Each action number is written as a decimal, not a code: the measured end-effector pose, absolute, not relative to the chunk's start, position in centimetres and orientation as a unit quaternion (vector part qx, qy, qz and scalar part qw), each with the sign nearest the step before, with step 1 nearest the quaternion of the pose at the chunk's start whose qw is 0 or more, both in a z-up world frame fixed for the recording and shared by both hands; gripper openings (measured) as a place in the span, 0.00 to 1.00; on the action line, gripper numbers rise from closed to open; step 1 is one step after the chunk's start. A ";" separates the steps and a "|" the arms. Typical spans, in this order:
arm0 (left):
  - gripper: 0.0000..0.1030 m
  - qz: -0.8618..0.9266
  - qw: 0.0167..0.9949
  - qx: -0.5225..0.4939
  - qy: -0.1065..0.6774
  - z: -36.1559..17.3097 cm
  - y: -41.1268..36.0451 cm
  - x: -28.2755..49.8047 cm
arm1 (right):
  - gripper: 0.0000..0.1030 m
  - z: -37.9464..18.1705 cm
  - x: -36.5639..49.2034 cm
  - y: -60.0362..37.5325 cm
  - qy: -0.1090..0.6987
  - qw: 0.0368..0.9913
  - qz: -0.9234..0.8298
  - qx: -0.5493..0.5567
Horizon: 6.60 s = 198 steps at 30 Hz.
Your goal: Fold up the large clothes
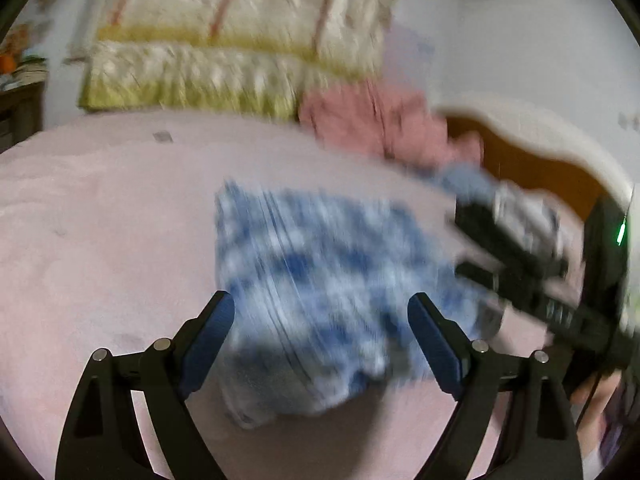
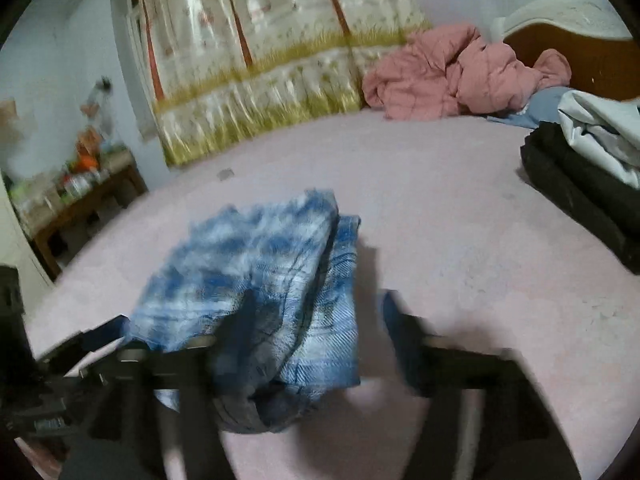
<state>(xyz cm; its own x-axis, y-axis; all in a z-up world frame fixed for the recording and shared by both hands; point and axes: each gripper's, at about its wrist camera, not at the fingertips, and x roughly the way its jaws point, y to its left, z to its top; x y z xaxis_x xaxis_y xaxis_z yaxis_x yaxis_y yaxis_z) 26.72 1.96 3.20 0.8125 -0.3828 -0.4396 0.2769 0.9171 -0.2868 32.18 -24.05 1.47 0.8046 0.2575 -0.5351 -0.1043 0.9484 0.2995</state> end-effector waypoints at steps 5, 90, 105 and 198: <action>0.99 -0.175 0.938 -0.185 0.236 3.4 5.2 27.8 | 0.87 0.9 33.0 -23.8 0.324 0.920 0.150 0.164; 1.00 -0.211 0.977 -0.011 0.038 12.5 -16.3 31.0 | 1.00 11.9 20.5 -42.8 0.053 0.978 -0.188 0.069; 1.00 -0.234 0.966 0.013 0.112 2.2 -17.6 33.6 | 1.00 3.7 22.3 -40.3 0.107 0.968 -0.225 0.021; 1.00 -0.224 0.969 0.045 0.097 2.3 -19.3 31.7 | 1.00 4.1 23.7 -40.4 0.113 0.969 -0.219 -0.009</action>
<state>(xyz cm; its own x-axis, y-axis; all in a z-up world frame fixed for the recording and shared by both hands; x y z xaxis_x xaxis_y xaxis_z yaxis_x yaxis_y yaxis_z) 31.68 -19.29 2.25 0.8810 -0.4247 -0.2084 0.4422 0.8958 0.0438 23.71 -40.37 4.11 0.8786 -0.4264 -0.2151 0.4223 0.9040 -0.0670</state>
